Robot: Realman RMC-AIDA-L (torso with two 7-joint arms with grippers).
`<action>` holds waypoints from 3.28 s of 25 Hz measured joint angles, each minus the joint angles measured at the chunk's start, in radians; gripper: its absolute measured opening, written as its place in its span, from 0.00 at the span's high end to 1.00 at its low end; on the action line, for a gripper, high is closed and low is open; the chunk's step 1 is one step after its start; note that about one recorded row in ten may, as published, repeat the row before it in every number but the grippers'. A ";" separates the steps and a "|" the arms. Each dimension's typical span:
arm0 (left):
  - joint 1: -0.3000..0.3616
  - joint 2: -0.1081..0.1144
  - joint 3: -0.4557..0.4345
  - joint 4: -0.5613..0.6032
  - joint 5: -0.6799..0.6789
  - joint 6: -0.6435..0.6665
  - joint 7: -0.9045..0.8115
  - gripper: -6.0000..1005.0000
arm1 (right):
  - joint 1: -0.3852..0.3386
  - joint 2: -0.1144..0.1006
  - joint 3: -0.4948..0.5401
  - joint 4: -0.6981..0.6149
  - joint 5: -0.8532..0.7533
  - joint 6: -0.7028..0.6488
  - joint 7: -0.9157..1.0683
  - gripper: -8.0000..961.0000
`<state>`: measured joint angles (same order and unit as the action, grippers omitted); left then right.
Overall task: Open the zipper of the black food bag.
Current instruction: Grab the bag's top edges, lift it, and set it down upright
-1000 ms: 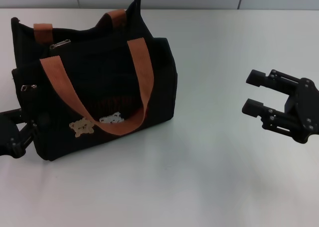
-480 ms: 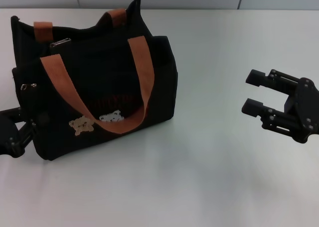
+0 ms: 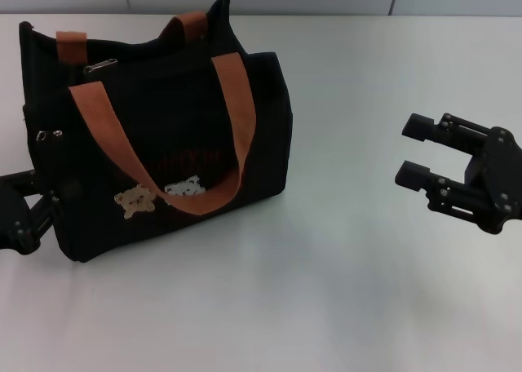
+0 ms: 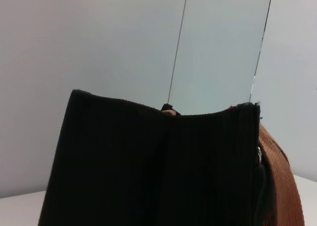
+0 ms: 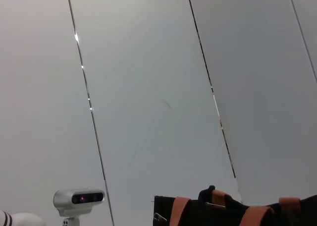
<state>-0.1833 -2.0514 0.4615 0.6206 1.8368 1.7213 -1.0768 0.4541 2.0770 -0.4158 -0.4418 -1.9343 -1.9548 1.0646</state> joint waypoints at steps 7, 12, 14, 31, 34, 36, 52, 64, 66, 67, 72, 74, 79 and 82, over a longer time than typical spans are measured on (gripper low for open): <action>-0.005 0.001 0.000 0.022 -0.001 0.007 -0.003 0.88 | 0.002 0.000 0.000 0.000 0.004 0.004 -0.001 0.30; -0.010 0.001 0.001 0.169 -0.001 0.065 -0.059 0.89 | 0.003 0.000 0.000 0.000 0.010 0.000 -0.003 0.30; -0.016 -0.001 0.001 0.242 -0.001 0.099 -0.091 0.89 | 0.002 0.000 0.000 0.000 0.011 -0.001 -0.003 0.30; -0.163 -0.018 0.173 0.747 -0.003 0.253 -0.317 0.89 | -0.011 0.001 0.002 0.064 0.055 0.059 -0.013 0.30; -0.165 -0.019 0.211 0.800 -0.010 0.253 -0.343 0.89 | -0.006 0.004 0.002 0.124 0.055 0.120 -0.097 0.30; -0.168 -0.021 0.230 0.828 -0.024 0.252 -0.361 0.89 | -0.005 0.005 0.002 0.174 0.061 0.167 -0.184 0.30; -0.152 -0.027 0.435 0.845 -0.103 0.196 -0.370 0.89 | 0.025 0.012 -0.002 0.480 0.083 0.421 -0.662 0.30; -0.149 -0.026 0.495 0.806 -0.130 0.168 -0.362 0.89 | 0.096 0.015 0.031 0.544 0.089 0.488 -0.746 0.30; -0.148 -0.026 0.497 0.790 -0.130 0.167 -0.353 0.89 | 0.101 0.015 0.047 0.545 0.089 0.496 -0.751 0.30; -0.148 -0.025 0.503 0.761 -0.130 0.167 -0.340 0.89 | 0.101 0.015 0.072 0.545 0.089 0.495 -0.762 0.30; -0.148 -0.024 0.519 0.728 -0.126 0.165 -0.325 0.89 | 0.084 0.013 0.101 0.533 0.089 0.472 -0.772 0.30; -0.148 -0.024 0.521 0.726 -0.125 0.165 -0.325 0.89 | 0.079 0.013 0.101 0.530 0.089 0.468 -0.772 0.30; -0.148 -0.024 0.524 0.725 -0.123 0.164 -0.325 0.89 | 0.030 0.014 0.155 0.515 0.089 0.398 -0.868 0.30; -0.155 -0.024 0.525 0.724 -0.121 0.163 -0.326 0.89 | 0.001 0.014 0.164 0.522 0.088 0.364 -1.039 0.30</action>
<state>-0.3383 -2.0754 0.9864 1.3445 1.7154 1.8838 -1.4027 0.4553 2.0915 -0.2515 0.0803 -1.8459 -1.5906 0.0252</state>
